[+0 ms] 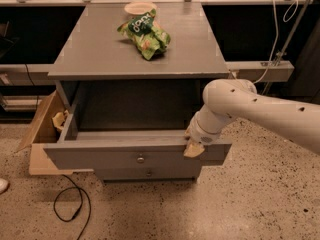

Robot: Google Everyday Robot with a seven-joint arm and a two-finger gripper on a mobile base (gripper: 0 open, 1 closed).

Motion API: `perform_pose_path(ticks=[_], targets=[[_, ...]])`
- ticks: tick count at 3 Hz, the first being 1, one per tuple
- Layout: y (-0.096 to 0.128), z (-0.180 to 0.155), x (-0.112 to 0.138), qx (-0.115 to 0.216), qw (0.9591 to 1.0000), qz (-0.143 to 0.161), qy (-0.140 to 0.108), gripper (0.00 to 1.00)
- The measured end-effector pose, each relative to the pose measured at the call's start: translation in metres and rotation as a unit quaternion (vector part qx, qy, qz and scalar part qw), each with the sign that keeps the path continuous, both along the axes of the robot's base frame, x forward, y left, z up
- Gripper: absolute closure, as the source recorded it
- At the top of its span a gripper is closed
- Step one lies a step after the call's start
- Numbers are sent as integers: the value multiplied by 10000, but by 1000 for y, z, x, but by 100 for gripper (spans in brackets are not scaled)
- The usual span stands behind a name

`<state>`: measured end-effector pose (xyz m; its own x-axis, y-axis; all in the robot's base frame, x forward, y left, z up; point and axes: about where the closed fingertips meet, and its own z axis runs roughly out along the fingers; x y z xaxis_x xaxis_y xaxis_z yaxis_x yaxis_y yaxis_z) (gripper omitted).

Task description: Open top drawer

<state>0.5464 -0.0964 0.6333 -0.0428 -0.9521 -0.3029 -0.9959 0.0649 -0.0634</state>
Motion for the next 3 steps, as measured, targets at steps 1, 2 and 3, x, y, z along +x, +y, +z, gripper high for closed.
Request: perform_pose_path(ticks=[1,2,3], targets=[[0,0,0,0,10000,0,0,38],[-2,13,-1,-61,9999,-58,-125,14],[-6,40,-2,-198,9990,-106,-379,0]])
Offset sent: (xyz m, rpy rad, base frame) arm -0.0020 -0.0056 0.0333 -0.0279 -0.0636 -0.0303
